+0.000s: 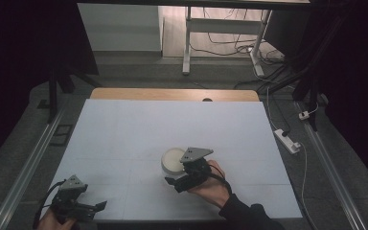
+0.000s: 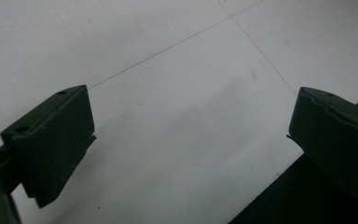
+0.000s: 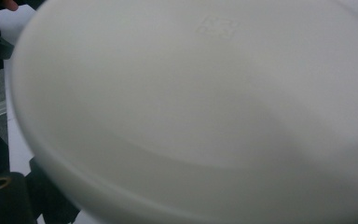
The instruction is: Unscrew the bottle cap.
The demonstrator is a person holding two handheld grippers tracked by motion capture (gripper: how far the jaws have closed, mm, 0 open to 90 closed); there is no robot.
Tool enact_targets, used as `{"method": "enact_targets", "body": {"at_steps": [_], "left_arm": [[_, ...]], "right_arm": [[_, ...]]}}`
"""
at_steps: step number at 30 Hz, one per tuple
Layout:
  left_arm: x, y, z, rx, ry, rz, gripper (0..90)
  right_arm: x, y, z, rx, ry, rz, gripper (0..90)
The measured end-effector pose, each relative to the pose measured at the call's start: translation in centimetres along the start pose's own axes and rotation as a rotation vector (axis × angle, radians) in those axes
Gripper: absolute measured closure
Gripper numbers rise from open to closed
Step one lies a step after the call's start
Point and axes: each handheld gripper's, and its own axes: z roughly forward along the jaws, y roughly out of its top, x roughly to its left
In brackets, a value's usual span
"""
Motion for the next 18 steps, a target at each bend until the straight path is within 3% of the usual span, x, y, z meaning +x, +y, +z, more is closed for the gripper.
{"method": "enact_targets", "body": {"at_steps": [6, 13, 18], "left_arm": [[0.06, 0.04, -0.06, -0.007, -0.016, 0.000, 0.0], [-0.08, 0.32, -0.22, -0.052, -0.033, 0.006, 0.0], [-0.49, 0.89, -0.32, -0.065, -0.032, 0.037, 0.0]], "right_arm": [[0.04, 0.01, 0.00, -0.001, 0.008, 0.002, 6.3], [-0.01, 0.02, -0.07, -0.004, 0.016, 0.003, 6.3], [0.06, 0.03, -0.07, -0.005, 0.023, -0.002, 6.4]]}}
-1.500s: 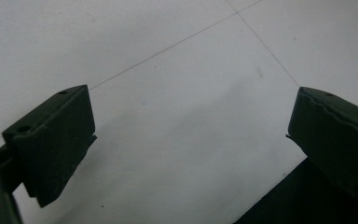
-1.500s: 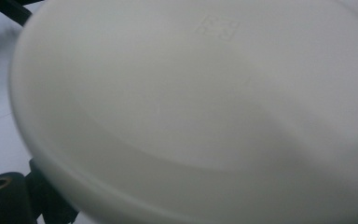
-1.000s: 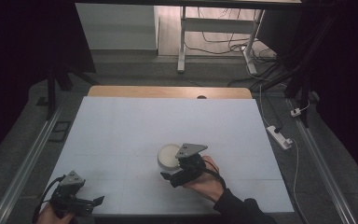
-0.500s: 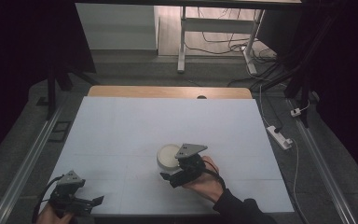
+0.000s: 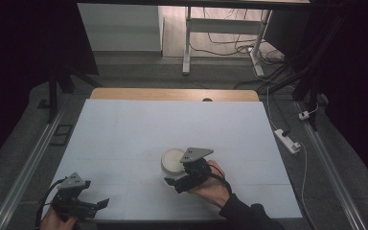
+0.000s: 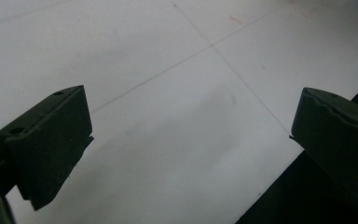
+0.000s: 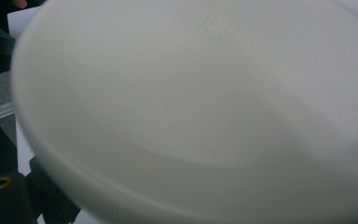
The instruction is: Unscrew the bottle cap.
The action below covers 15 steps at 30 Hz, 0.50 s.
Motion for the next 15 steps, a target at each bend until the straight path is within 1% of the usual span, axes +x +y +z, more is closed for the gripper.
{"method": "enact_targets", "body": {"at_steps": [1, 2, 5, 7, 9, 11, 13, 15], "left_arm": [[-0.2, 0.4, 0.0, -0.014, -0.006, 0.026, 0.0], [-0.2, 0.4, 0.0, -0.014, -0.006, 0.026, 0.0], [-0.7, 1.0, 0.1, -0.028, -0.017, 0.061, 0.0], [-0.9, 1.6, 0.2, -0.042, -0.038, 0.087, 0.0], [-1.2, 2.2, 0.4, -0.056, -0.070, 0.112, 0.0], [-1.5, 2.9, 0.6, -0.068, -0.094, 0.140, 0.0], [-1.7, 3.6, 0.8, -0.081, -0.112, 0.159, 0.0], [-2.0, 4.3, 1.0, -0.093, -0.128, 0.166, 0.0]], "right_arm": [[0.0, 0.0, 0.0, 0.000, 0.002, -0.001, 6.4], [0.0, 0.0, 0.0, 0.000, 0.004, -0.003, 6.3], [0.1, 0.0, 0.0, 0.001, 0.007, -0.010, 6.4], [0.2, 0.0, 0.0, 0.002, 0.009, -0.013, 6.4], [0.2, 0.1, 0.1, 0.000, 0.010, -0.016, 6.4], [0.3, 0.1, 0.0, -0.001, 0.012, -0.020, 6.4], [0.3, 0.1, 0.0, -0.001, 0.013, -0.023, 6.4], [0.4, 0.1, 0.0, -0.002, 0.015, -0.028, 6.4]]}}
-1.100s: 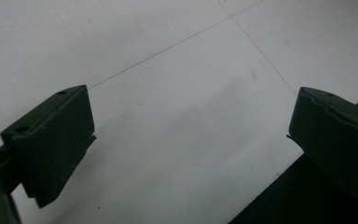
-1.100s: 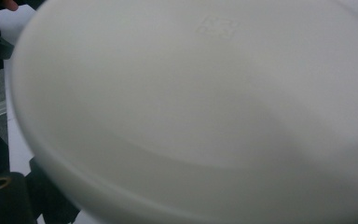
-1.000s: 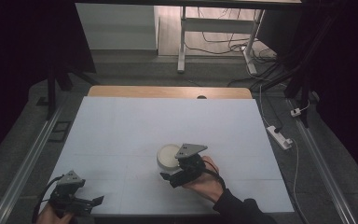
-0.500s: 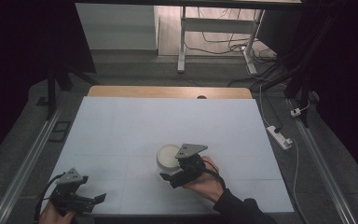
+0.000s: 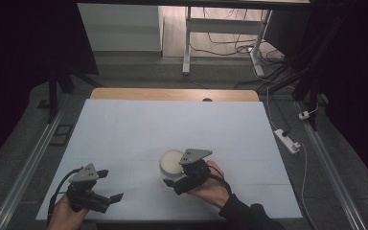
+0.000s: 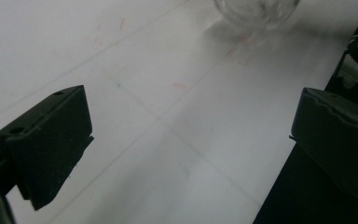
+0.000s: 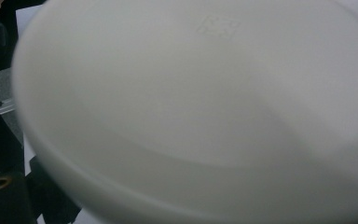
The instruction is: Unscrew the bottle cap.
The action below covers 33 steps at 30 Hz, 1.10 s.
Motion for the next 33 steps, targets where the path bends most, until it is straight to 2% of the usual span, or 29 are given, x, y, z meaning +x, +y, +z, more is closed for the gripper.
{"method": "enact_targets", "body": {"at_steps": [2, 3, 6, 7, 10, 12, 14, 21, 23, 25, 26, 27, 29, 30, 33], "left_arm": [[-0.2, 1.0, 0.5, -0.025, -0.011, 0.030, 0.0], [-0.2, 1.0, 0.5, -0.025, -0.011, 0.030, 0.0], [-0.5, 2.2, 1.3, -0.022, -0.010, 0.076, 0.0], [-0.7, 3.0, 1.9, -0.024, -0.023, 0.099, 0.0], [-0.9, 3.8, 2.3, -0.021, -0.038, 0.120, 0.0], [-1.1, 5.1, 2.9, 0.004, -0.052, 0.143, 0.0], [-1.2, 5.5, 3.0, 0.004, -0.055, 0.153, 0.0], [-2.0, 8.1, 4.6, 0.009, -0.092, 0.235, 0.0], [-2.1, 8.4, 4.8, 0.010, -0.094, 0.242, 0.0], [-2.1, 8.9, 5.1, 0.006, -0.111, 0.251, 0.0], [-1.9, 9.5, 5.4, -0.002, -0.144, 0.259, 0.0], [-1.9, 9.5, 5.4, -0.002, -0.144, 0.259, 0.0], [-1.7, 10.3, 5.8, -0.014, -0.190, 0.282, 0.0], [-1.7, 10.3, 5.8, -0.014, -0.190, 0.282, 0.0], [-1.6, 11.1, 6.2, -0.006, -0.241, 0.337, 0.0]], "right_arm": [[0.1, 0.0, 0.0, 0.000, 0.001, -0.003, 6.4], [0.1, 0.0, 0.0, -0.001, 0.000, -0.005, 6.4], [0.2, 0.1, -0.1, -0.002, 0.005, -0.012, 6.4], [0.2, 0.1, -0.1, -0.001, 0.004, -0.014, 6.4], [0.3, 0.1, -0.1, -0.001, 0.007, -0.018, 6.4], [0.3, 0.1, -0.1, -0.001, 0.008, -0.020, 6.4], [0.4, 0.1, -0.1, -0.005, 0.011, -0.021, 6.4], [0.6, 0.1, -0.2, -0.005, 0.016, -0.032, 6.4], [0.6, 0.1, -0.2, -0.004, 0.018, -0.040, 6.4], [0.6, 0.1, -0.2, -0.005, 0.021, -0.039, 6.4], [0.6, 0.1, -0.2, -0.005, 0.022, -0.041, 6.4], [0.6, 0.1, -0.2, -0.005, 0.022, -0.041, 6.4], [0.7, 0.1, -0.2, -0.005, 0.031, -0.044, 6.4], [0.7, 0.1, -0.2, -0.005, 0.034, -0.047, 6.4], [0.8, 0.1, -0.1, -0.006, 0.041, -0.052, 6.4]]}}
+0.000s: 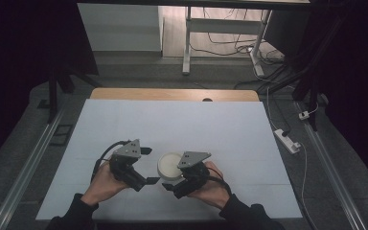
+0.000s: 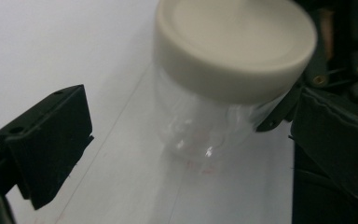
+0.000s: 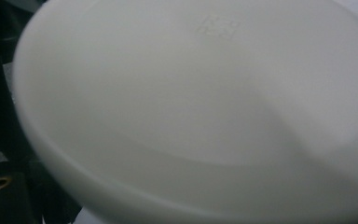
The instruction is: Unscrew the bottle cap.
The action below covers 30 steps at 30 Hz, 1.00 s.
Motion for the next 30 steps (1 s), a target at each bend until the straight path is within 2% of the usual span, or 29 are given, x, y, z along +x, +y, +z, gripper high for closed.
{"method": "enact_targets", "body": {"at_steps": [3, 4, 5, 9, 10, 13, 14, 18, 21, 25, 27, 28, 29, 30], "left_arm": [[0.1, 0.7, 0.7, 0.015, -0.054, 0.050, 0.0], [0.2, 1.1, 1.1, 0.018, -0.097, 0.080, 0.0], [0.2, 1.1, 1.1, 0.018, -0.097, 0.080, 0.0], [0.4, 1.7, 1.9, 0.030, -0.165, 0.133, 0.2], [0.4, 2.0, 2.2, 0.024, -0.203, 0.160, 0.7], [0.3, 2.1, 2.5, 0.017, -0.225, 0.181, 1.6], [0.3, 2.4, 2.7, 0.008, -0.252, 0.209, 1.8], [0.2, 2.6, 2.8, -0.005, -0.280, 0.239, 5.1], [0.1, 2.6, 2.9, -0.012, -0.271, 0.240, 7.1], [0.2, 2.5, 2.9, -0.019, -0.243, 0.213, 7.5], [0.1, 2.6, 3.1, -0.020, -0.193, 0.173, 7.5], [0.1, 2.6, 3.1, -0.020, -0.193, 0.173, 7.6], [0.0, 2.6, 3.2, -0.022, -0.169, 0.154, 7.6], [0.0, 2.8, 3.4, -0.024, -0.128, 0.116, 7.6]], "right_arm": [[0.1, 0.0, 0.0, -0.002, 0.014, -0.007, 6.4], [0.1, 0.0, 0.0, -0.004, 0.025, -0.019, 6.4], [0.2, 0.0, 0.0, -0.005, 0.032, -0.023, 6.4], [0.4, 0.0, 0.1, -0.009, 0.060, -0.030, 6.4], [0.6, 0.0, 0.1, -0.007, 0.076, -0.044, 6.4], [0.7, 0.0, 0.2, -0.008, 0.102, -0.065, 6.4], [0.8, 0.1, 0.2, -0.007, 0.109, -0.072, 6.4], [1.0, 0.1, 0.3, -0.008, 0.129, -0.080, 6.4], [1.0, 0.1, 0.2, -0.009, 0.124, -0.080, 6.4], [0.7, 0.1, 0.2, -0.007, 0.104, -0.065, 6.4], [0.6, 0.1, 0.3, -0.005, 0.083, -0.052, 6.4], [0.4, 0.1, 0.3, -0.004, 0.069, -0.046, 6.4], [0.3, 0.1, 0.3, -0.003, 0.055, -0.036, 6.5], [0.2, 0.1, 0.3, -0.005, 0.039, -0.025, 6.4]]}}
